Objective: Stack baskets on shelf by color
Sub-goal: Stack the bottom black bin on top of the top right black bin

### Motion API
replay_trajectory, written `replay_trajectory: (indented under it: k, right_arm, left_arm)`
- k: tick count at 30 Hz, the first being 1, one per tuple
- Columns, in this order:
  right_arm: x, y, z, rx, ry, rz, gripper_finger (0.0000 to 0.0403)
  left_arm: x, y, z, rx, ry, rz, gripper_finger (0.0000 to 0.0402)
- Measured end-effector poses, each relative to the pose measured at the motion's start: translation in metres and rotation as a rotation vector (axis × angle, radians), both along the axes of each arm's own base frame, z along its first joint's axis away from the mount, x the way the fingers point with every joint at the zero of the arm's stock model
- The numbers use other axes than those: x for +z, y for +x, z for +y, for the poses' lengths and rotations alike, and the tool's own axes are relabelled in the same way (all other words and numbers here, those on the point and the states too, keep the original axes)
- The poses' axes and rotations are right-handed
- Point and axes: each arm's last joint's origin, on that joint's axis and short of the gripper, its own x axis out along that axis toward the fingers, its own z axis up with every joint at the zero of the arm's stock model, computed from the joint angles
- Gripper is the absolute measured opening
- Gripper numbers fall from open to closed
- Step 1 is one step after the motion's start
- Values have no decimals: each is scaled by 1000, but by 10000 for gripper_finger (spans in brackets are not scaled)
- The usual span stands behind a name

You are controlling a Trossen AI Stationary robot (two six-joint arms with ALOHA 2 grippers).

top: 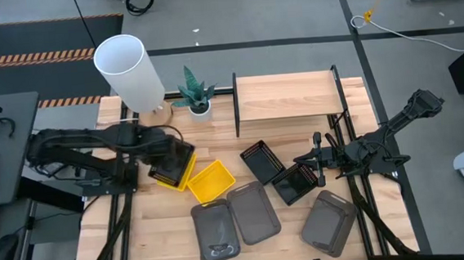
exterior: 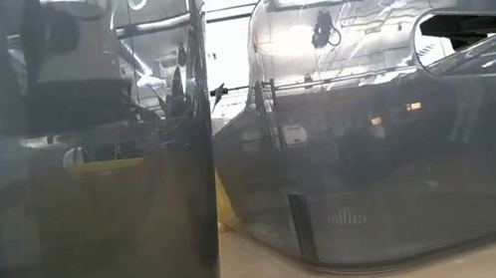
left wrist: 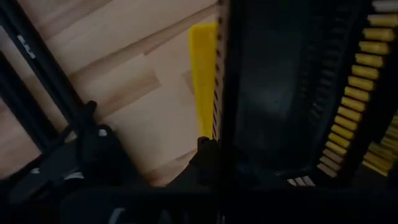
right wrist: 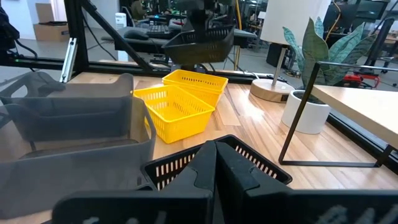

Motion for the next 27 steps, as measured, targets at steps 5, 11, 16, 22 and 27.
replay_trajectory:
  k: [5, 11, 16, 22, 27]
  right_arm:
    - [0, 0, 0, 0, 0, 0, 14]
    - [1, 0, 0, 0, 4, -7, 14]
    - [1, 0, 0, 0, 3, -7, 14]
    - [1, 0, 0, 0, 4, -7, 14]
    - [1, 0, 0, 0, 4, -7, 14]
  left_arm:
    - [-15, 9, -1, -51, -19, 77, 3]
    - [-40, 9, -2, -24, -62, 99, 3]
    - [-54, 8, -3, 16, -108, 84, 3]
    - [-69, 5, -5, 45, -180, 93, 6]
    - [-72, 6, -5, 41, -177, 79, 26]
